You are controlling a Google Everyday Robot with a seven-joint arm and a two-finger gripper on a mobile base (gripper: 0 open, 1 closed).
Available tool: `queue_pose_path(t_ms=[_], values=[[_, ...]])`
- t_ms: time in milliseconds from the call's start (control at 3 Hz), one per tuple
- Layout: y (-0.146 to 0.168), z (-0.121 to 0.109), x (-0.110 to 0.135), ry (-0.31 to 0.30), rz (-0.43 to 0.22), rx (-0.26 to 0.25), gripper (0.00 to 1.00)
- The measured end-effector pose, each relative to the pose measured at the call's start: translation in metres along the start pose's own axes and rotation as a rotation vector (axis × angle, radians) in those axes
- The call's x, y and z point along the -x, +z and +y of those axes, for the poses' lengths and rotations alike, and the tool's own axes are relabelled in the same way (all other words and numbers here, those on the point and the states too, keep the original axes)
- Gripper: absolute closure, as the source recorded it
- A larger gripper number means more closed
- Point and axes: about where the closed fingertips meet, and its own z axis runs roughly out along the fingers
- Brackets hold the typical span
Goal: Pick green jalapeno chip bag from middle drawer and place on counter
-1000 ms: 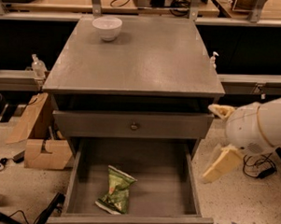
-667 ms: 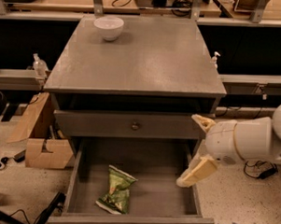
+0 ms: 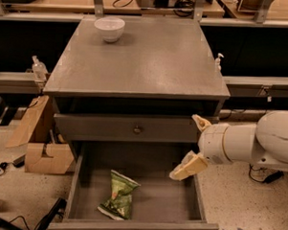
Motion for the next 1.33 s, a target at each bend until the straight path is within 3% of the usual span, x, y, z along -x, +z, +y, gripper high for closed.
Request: queue_pose_path(t_ms=[333,667,1000,1333], values=[[0.002,0.0,0.001,-0.001,0.001,0.002,0.0],[0.043,0.011,-0.017,0.018,0.002,0.043,0.0],[0.135,0.043,-0.054,0.054,-0.003,0.118,0.0],[0.207,0.073,-0.079,0.089,-0.023,0.154,0.0]])
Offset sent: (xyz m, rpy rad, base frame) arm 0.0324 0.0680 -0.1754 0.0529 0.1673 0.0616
